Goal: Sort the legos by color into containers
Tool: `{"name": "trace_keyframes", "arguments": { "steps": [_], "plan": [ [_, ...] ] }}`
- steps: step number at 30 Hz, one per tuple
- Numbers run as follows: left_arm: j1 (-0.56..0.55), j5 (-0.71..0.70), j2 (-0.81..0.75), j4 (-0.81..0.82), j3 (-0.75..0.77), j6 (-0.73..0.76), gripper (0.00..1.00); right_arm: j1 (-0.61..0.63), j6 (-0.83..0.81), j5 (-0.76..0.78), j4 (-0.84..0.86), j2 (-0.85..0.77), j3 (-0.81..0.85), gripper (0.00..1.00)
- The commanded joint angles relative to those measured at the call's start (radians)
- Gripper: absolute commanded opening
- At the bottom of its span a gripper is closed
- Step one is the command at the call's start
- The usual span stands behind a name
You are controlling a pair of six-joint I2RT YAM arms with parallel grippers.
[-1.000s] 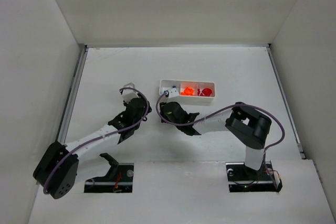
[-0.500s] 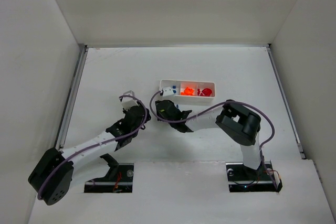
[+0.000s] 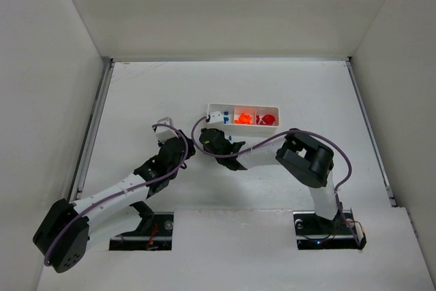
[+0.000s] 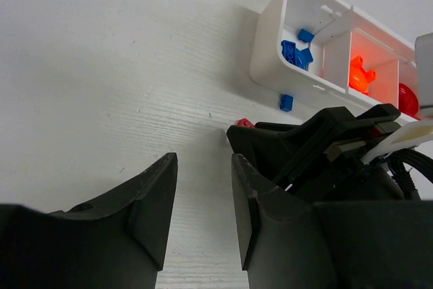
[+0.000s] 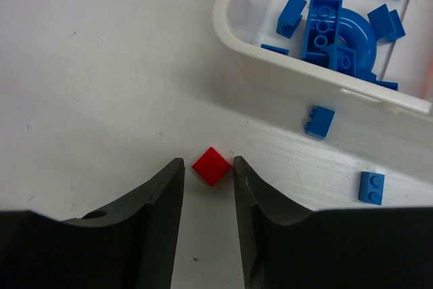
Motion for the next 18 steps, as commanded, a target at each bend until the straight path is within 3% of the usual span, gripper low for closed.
{"name": "trace_keyframes", "arguments": {
  "steps": [1, 7, 18],
  "plan": [
    [0.011, -0.012, -0.031, -0.013, -0.006, 0.002, 0.35, -0.005, 0.001, 0.008, -0.029, 0.031, 0.033, 0.39],
    [0.016, -0.006, -0.027, -0.016, -0.003, 0.007, 0.35, -0.003, 0.01, 0.008, -0.017, 0.022, 0.021, 0.24],
    [-0.025, 0.037, 0.009, -0.007, 0.051, 0.011, 0.35, -0.018, 0.006, 0.037, 0.07, -0.266, -0.164, 0.23]
  ]
}}
